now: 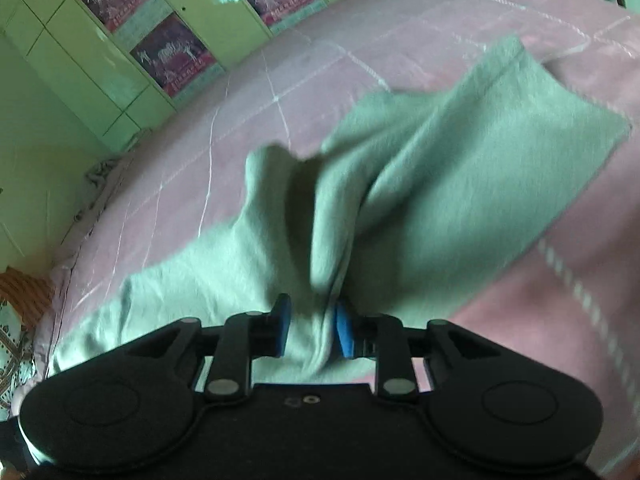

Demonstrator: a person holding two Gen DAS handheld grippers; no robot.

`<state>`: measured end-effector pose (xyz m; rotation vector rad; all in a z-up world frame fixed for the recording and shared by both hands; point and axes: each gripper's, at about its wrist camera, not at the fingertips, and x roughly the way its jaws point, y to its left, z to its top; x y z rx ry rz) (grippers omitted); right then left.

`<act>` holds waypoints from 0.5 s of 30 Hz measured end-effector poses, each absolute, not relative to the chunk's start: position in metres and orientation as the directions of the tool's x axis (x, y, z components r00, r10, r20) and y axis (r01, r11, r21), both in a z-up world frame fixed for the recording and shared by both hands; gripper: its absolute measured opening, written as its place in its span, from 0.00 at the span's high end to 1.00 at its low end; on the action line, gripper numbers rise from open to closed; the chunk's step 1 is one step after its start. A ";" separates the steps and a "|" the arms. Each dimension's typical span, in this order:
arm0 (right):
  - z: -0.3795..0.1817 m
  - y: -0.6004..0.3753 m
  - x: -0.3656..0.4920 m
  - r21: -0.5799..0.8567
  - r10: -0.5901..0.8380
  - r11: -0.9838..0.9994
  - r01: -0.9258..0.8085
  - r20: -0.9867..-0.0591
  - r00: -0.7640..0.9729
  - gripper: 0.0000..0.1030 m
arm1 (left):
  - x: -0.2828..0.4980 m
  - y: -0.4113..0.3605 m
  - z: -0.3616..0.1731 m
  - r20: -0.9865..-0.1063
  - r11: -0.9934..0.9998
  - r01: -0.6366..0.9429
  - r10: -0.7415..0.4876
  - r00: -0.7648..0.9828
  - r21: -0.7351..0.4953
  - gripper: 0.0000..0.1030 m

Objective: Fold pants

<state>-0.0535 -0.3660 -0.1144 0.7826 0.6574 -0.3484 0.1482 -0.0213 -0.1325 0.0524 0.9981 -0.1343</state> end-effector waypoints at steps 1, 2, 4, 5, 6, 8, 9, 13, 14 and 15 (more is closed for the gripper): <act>-0.113 -0.372 -0.051 0.537 -0.056 0.663 0.522 -0.659 0.750 0.75 | 0.147 -0.027 -0.135 -0.845 0.989 0.146 -0.099 0.525 -0.026 0.26; -0.113 -0.376 -0.048 0.545 -0.058 0.656 0.522 -0.653 0.755 0.75 | 0.146 -0.032 -0.137 -0.849 0.987 0.157 -0.103 0.518 -0.025 0.26; -0.104 -0.383 -0.043 0.554 -0.071 0.653 0.517 -0.635 0.769 0.75 | 0.144 -0.042 -0.143 -0.854 0.984 0.179 -0.090 0.512 0.003 0.26; -0.105 -0.383 -0.045 0.550 -0.079 0.657 0.517 -0.631 0.772 0.75 | 0.143 -0.046 -0.146 -0.855 0.983 0.185 -0.080 0.512 0.018 0.26; -0.104 -0.390 -0.037 0.547 -0.080 0.655 0.521 -0.635 0.768 0.75 | 0.143 -0.048 -0.147 -0.855 0.982 0.187 -0.075 0.513 0.026 0.26; -0.113 -0.404 -0.024 0.552 -0.043 0.629 0.547 -0.677 0.734 0.74 | 0.143 -0.048 -0.147 -0.856 0.983 0.183 -0.076 0.512 0.022 0.25; -0.116 -0.406 -0.023 0.557 -0.034 0.610 0.563 -0.692 0.722 0.73 | 0.143 -0.047 -0.147 -0.857 0.983 0.180 -0.078 0.510 0.017 0.25; -0.127 -0.403 -0.027 0.591 0.003 0.571 0.570 -0.696 0.718 0.68 | 0.143 -0.049 -0.149 -0.857 0.982 0.186 -0.080 0.509 0.019 0.21; -0.130 -0.405 -0.021 0.621 0.054 0.548 0.560 -0.695 0.717 0.68 | 0.144 -0.048 -0.150 -0.857 0.982 0.187 -0.080 0.509 0.020 0.21; -0.133 -0.404 -0.021 0.652 0.098 0.525 0.548 -0.686 0.721 0.70 | 0.144 -0.048 -0.150 -0.857 0.982 0.190 -0.080 0.509 0.021 0.21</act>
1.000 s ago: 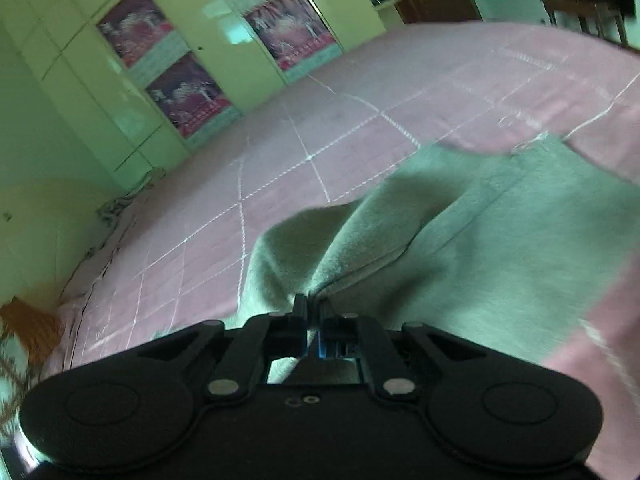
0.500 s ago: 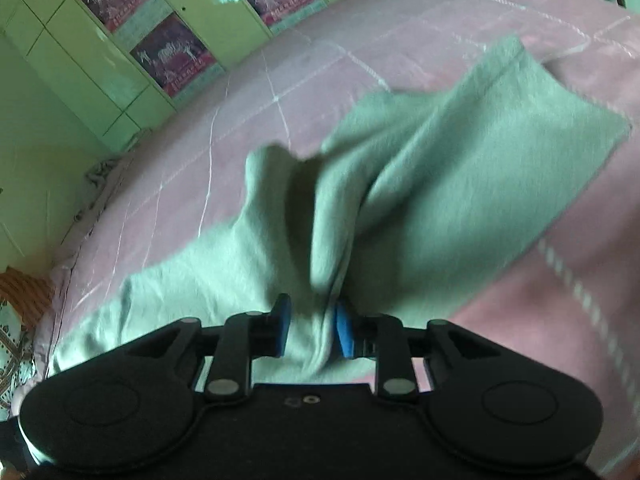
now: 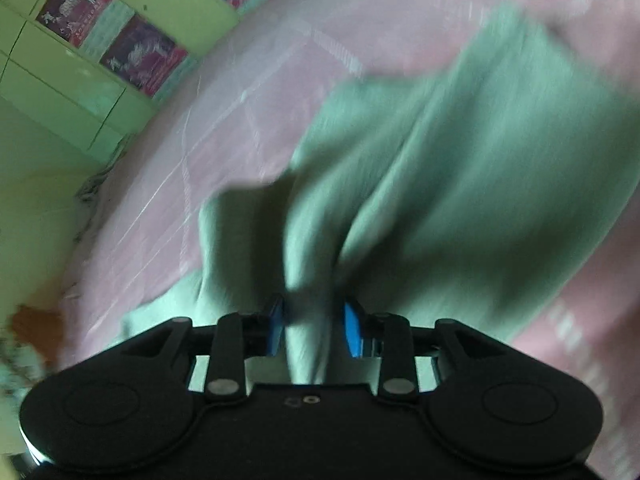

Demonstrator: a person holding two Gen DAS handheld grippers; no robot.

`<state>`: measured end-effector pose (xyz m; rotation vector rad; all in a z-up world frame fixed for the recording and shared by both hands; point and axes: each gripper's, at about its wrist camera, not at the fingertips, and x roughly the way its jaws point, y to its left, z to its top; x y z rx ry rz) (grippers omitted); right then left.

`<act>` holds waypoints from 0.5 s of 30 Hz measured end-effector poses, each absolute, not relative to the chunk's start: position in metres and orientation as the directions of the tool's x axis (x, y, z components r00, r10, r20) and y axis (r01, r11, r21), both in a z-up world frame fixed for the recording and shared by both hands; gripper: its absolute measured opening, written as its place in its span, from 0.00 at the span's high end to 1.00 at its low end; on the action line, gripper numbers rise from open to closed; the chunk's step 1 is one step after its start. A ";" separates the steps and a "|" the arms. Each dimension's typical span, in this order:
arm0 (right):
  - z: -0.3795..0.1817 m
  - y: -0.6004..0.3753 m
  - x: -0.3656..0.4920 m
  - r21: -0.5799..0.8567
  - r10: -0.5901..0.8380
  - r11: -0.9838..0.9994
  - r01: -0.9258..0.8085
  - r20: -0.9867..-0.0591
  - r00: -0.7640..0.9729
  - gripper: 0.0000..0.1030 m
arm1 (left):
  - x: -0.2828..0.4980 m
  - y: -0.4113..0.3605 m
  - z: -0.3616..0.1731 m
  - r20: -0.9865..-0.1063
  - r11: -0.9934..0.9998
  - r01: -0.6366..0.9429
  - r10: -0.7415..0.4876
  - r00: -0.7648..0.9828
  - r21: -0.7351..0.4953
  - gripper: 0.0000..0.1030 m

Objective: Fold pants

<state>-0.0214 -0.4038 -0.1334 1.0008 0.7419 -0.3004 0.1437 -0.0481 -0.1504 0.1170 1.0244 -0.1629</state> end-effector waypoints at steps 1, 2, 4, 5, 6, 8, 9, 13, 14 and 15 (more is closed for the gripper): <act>-0.133 -0.400 -0.022 0.678 0.119 0.522 0.518 -0.659 0.743 0.71 | 0.144 -0.049 -0.151 -0.857 0.981 0.193 -0.082 0.509 0.021 0.20; -0.126 -0.400 -0.022 0.684 0.114 0.537 0.493 -0.638 0.761 0.71 | 0.144 -0.049 -0.151 -0.856 0.980 0.196 -0.083 0.509 0.021 0.20; -0.117 -0.401 -0.018 0.695 0.096 0.568 0.442 -0.589 0.802 0.71 | 0.143 -0.049 -0.151 -0.856 0.980 0.197 -0.084 0.510 0.021 0.20; -0.114 -0.404 -0.014 0.701 0.087 0.566 0.433 -0.574 0.814 0.71 | 0.143 -0.049 -0.151 -0.856 0.980 0.197 -0.084 0.510 0.021 0.19; -0.113 -0.409 -0.010 0.703 0.066 0.560 0.438 -0.565 0.823 0.71 | 0.143 -0.049 -0.151 -0.856 0.980 0.198 -0.083 0.510 0.022 0.19; -0.113 -0.421 -0.005 0.703 -0.006 0.532 0.472 -0.555 0.832 0.70 | 0.143 -0.050 -0.152 -0.856 0.980 0.200 -0.083 0.510 0.023 0.19; -0.113 -0.428 -0.001 0.698 -0.054 0.512 0.501 -0.556 0.829 0.70 | 0.143 -0.050 -0.152 -0.856 0.979 0.200 -0.083 0.510 0.024 0.18; -0.121 -0.450 0.021 0.659 -0.134 0.478 0.580 -0.598 0.790 0.86 | 0.144 -0.051 -0.153 -0.857 0.979 0.203 -0.080 0.509 0.029 0.16; -0.121 -0.452 0.025 0.633 -0.161 0.488 0.601 -0.612 0.775 0.94 | 0.145 -0.051 -0.153 -0.857 0.979 0.204 -0.081 0.508 0.029 0.16; -0.117 -0.453 0.024 0.619 -0.185 0.501 0.605 -0.606 0.774 0.95 | 0.145 -0.051 -0.154 -0.857 0.978 0.205 -0.082 0.508 0.028 0.15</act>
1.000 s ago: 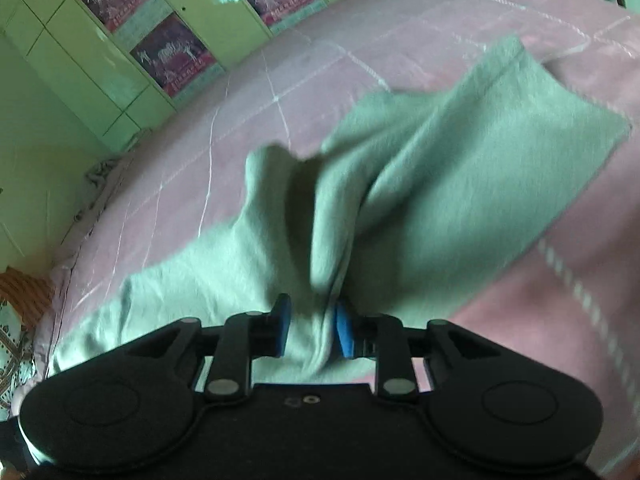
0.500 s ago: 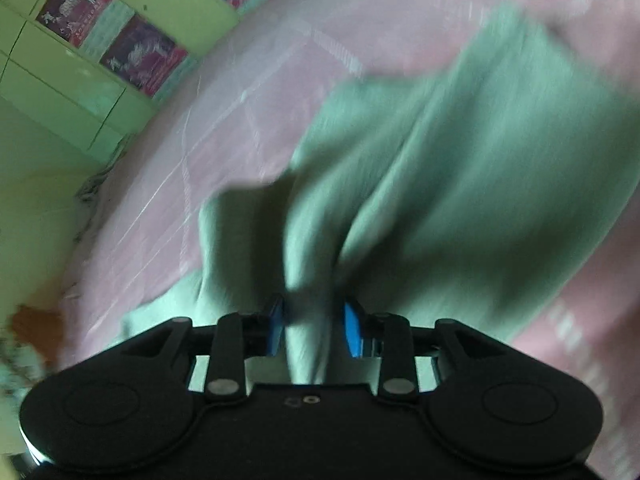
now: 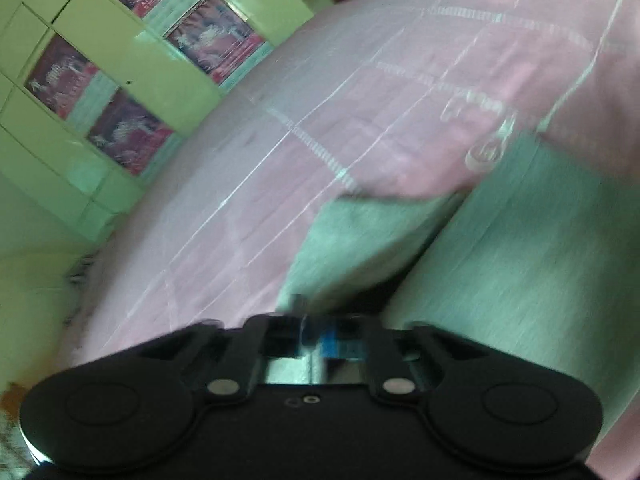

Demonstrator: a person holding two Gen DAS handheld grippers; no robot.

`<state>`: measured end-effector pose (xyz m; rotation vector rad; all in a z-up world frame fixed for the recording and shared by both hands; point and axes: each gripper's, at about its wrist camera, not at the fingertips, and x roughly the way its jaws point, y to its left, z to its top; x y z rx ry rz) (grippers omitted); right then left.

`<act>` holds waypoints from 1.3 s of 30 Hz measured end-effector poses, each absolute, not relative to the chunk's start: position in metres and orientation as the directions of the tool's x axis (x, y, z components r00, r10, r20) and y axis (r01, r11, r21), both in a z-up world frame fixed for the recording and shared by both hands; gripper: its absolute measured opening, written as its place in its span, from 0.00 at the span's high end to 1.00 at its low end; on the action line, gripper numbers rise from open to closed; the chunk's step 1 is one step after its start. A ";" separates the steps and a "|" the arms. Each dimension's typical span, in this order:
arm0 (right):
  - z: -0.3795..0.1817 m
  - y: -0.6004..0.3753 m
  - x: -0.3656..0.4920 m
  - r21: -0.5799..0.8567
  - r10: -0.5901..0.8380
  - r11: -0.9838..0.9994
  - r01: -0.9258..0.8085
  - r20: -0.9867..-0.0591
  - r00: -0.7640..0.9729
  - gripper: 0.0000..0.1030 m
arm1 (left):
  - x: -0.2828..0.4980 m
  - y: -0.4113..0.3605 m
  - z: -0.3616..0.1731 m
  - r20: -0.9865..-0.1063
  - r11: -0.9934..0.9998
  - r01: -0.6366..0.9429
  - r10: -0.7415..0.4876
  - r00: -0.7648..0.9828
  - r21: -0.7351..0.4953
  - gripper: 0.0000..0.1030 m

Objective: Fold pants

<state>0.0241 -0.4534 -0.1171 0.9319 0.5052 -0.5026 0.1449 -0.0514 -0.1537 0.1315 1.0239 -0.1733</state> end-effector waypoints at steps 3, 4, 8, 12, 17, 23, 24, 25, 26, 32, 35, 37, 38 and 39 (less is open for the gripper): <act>-0.083 -0.440 0.012 0.526 -0.298 0.613 0.590 -0.537 0.789 0.95 | 0.144 -0.052 -0.154 -0.855 0.977 0.212 -0.085 0.512 0.030 0.14; -0.073 -0.433 0.007 0.477 -0.329 0.663 0.577 -0.507 0.797 0.95 | 0.144 -0.051 -0.154 -0.854 0.977 0.213 -0.088 0.513 0.027 0.14; -0.057 -0.416 -0.038 0.394 -0.365 0.739 0.546 -0.446 0.817 0.95 | 0.143 -0.051 -0.155 -0.851 0.976 0.217 -0.093 0.517 0.025 0.13; -0.121 -0.422 -0.068 0.332 -0.313 0.684 0.649 -0.670 0.673 0.94 | 0.140 -0.055 -0.155 -0.850 0.974 0.223 -0.081 0.521 0.043 0.13; -0.138 -0.433 -0.085 0.430 -0.299 0.588 0.685 -0.672 0.678 0.79 | 0.140 -0.055 -0.154 -0.852 0.974 0.221 -0.079 0.518 0.045 0.12; -0.139 -0.467 -0.078 0.455 -0.327 0.500 0.737 -0.689 0.647 0.83 | 0.139 -0.057 -0.156 -0.849 0.973 0.222 -0.069 0.525 0.059 0.11; -0.138 -0.468 -0.071 0.436 -0.330 0.515 0.738 -0.694 0.640 0.89 | 0.140 -0.057 -0.156 -0.849 0.973 0.222 -0.068 0.524 0.059 0.11; -0.133 -0.471 -0.064 0.413 -0.331 0.542 0.732 -0.695 0.638 0.93 | 0.140 -0.057 -0.156 -0.850 0.974 0.221 -0.068 0.523 0.058 0.11; -0.122 -0.471 -0.060 0.397 -0.337 0.572 0.717 -0.683 0.648 0.94 | 0.140 -0.057 -0.156 -0.850 0.973 0.221 -0.067 0.522 0.059 0.10; -0.062 -0.462 -0.065 0.409 -0.356 0.732 0.544 -0.451 0.818 0.94 | 0.140 -0.058 -0.156 -0.850 0.973 0.221 -0.063 0.523 0.064 0.09; -0.109 -0.481 -0.067 0.349 -0.326 0.703 0.620 -0.616 0.717 0.94 | 0.140 -0.058 -0.157 -0.851 0.972 0.225 -0.062 0.522 0.068 0.08; -0.139 -0.489 -0.068 0.263 -0.335 0.684 0.680 -0.716 0.613 0.90 | 0.140 -0.057 -0.157 -0.851 0.972 0.224 -0.060 0.521 0.068 0.08; -0.144 -0.491 -0.072 0.269 -0.340 0.674 0.688 -0.713 0.613 0.90 | 0.140 -0.058 -0.157 -0.851 0.972 0.223 -0.058 0.521 0.070 0.08; -0.144 -0.492 -0.074 0.286 -0.347 0.659 0.696 -0.706 0.618 0.87 | 0.140 -0.058 -0.157 -0.851 0.972 0.222 -0.056 0.521 0.072 0.08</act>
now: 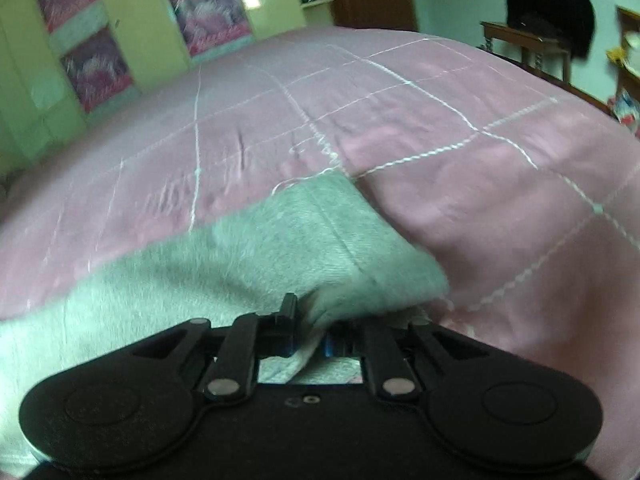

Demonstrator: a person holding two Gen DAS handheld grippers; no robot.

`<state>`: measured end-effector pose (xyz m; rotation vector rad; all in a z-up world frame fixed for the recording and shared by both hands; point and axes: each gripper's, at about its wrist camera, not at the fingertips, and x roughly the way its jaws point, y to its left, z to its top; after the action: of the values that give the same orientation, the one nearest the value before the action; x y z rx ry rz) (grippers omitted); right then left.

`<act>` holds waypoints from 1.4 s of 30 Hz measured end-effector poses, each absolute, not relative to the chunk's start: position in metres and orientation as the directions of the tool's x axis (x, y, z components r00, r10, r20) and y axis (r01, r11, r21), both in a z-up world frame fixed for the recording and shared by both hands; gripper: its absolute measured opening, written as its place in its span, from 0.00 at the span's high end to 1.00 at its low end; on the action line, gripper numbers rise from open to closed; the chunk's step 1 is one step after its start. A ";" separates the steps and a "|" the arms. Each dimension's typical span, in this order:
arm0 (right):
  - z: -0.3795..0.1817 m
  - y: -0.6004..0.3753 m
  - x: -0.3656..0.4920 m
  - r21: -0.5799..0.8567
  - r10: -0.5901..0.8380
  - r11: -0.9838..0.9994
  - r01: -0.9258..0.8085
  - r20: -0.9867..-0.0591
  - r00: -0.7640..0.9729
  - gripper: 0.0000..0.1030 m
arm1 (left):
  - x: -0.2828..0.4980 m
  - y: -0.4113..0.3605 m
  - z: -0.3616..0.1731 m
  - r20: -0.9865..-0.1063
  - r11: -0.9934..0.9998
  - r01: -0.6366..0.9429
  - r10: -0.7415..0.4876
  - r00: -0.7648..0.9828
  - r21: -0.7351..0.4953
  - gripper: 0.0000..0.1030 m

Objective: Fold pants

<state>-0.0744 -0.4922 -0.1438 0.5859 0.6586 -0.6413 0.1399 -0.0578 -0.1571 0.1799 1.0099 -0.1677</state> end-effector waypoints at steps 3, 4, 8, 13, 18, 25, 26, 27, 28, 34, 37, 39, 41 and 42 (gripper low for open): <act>-0.131 -0.496 -0.078 0.295 -0.379 0.614 0.732 -0.704 0.601 0.67 | 0.139 -0.059 -0.157 -0.850 0.973 0.218 -0.054 0.524 0.072 0.07; -0.128 -0.497 -0.084 0.321 -0.385 0.588 0.743 -0.696 0.606 0.55 | 0.139 -0.059 -0.158 -0.849 0.973 0.218 -0.054 0.525 0.073 0.07; -0.132 -0.502 -0.111 0.396 -0.366 0.501 0.769 -0.709 0.603 0.53 | 0.138 -0.059 -0.158 -0.848 0.972 0.222 -0.056 0.528 0.073 0.07; -0.146 -0.508 -0.128 0.469 -0.324 0.412 0.781 -0.726 0.607 0.53 | 0.137 -0.059 -0.158 -0.845 0.972 0.224 -0.057 0.532 0.076 0.06; -0.148 -0.506 -0.106 0.485 -0.322 0.381 0.787 -0.728 0.605 0.84 | 0.137 -0.061 -0.158 -0.844 0.971 0.222 -0.050 0.534 0.083 0.06; -0.071 -0.476 -0.103 0.410 -0.447 0.599 0.688 -0.542 0.712 0.88 | 0.134 -0.061 -0.154 -0.838 0.968 0.235 -0.059 0.543 0.085 0.05; -0.071 -0.479 -0.106 0.367 -0.457 0.607 0.705 -0.565 0.687 0.88 | 0.134 -0.061 -0.153 -0.838 0.968 0.238 -0.060 0.542 0.084 0.05; -0.082 -0.487 -0.108 0.343 -0.441 0.591 0.730 -0.620 0.649 0.88 | 0.133 -0.062 -0.154 -0.839 0.965 0.245 -0.059 0.541 0.090 0.05; -0.102 -0.496 -0.109 0.316 -0.412 0.563 0.763 -0.693 0.591 0.88 | 0.132 -0.062 -0.154 -0.837 0.964 0.249 -0.057 0.544 0.096 0.05; -0.123 -0.489 -0.105 0.148 -0.464 0.547 0.824 -0.766 0.446 0.49 | 0.133 -0.059 -0.149 -0.841 0.965 0.246 -0.062 0.537 0.086 0.05; -0.104 -0.478 -0.116 0.132 -0.522 0.549 0.825 -0.717 0.462 0.52 | 0.132 -0.060 -0.146 -0.835 0.964 0.253 -0.067 0.547 0.088 0.05; -0.097 -0.463 -0.114 0.235 -0.419 0.607 0.759 -0.717 0.557 0.55 | 0.133 -0.064 -0.145 -0.834 0.965 0.252 -0.074 0.546 0.079 0.05; -0.093 -0.441 -0.104 0.307 -0.325 0.653 0.692 -0.712 0.623 0.55 | 0.133 -0.068 -0.146 -0.834 0.966 0.250 -0.082 0.545 0.068 0.05; -0.094 -0.428 -0.097 0.338 -0.278 0.672 0.658 -0.709 0.648 0.56 | 0.133 -0.069 -0.147 -0.838 0.965 0.254 -0.089 0.538 0.061 0.05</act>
<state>-0.0970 -0.4276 -0.0939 0.6274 0.6687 -0.5739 0.1331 -0.0693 -0.1470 0.1838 0.9835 -0.2054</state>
